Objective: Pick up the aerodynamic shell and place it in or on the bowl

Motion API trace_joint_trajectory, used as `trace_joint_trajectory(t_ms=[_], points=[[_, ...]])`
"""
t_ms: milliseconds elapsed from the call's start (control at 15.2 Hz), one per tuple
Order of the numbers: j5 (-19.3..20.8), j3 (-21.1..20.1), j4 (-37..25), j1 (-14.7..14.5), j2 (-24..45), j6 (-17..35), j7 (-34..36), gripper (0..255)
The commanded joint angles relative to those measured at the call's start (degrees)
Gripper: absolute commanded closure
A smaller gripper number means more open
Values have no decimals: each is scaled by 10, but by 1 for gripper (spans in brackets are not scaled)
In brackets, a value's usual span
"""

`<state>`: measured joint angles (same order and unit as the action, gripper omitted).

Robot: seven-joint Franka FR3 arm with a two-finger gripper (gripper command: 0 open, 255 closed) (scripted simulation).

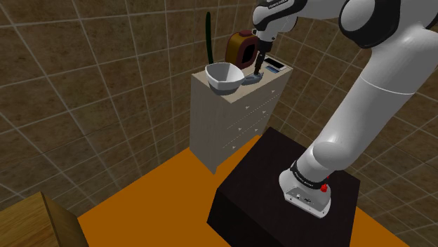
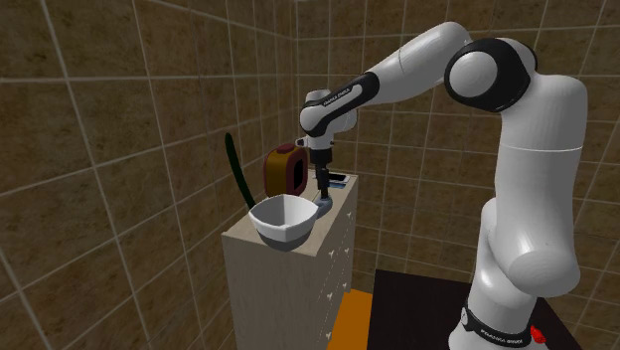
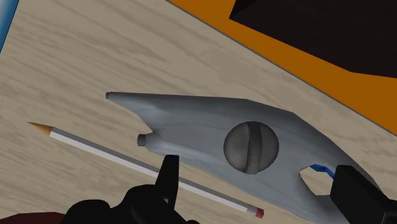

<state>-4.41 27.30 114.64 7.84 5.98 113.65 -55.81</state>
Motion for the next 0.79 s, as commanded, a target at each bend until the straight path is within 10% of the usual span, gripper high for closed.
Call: trace_joint_trajectory(t_ms=[0, 132, 198, 726], points=[[0, 0, 0, 0, 0, 1, 0, 0], [0, 0, 0, 0, 0, 1, 0, 0], [0, 0, 0, 0, 0, 1, 0, 255], [0, 0, 0, 0, 1, 1, 0, 255]])
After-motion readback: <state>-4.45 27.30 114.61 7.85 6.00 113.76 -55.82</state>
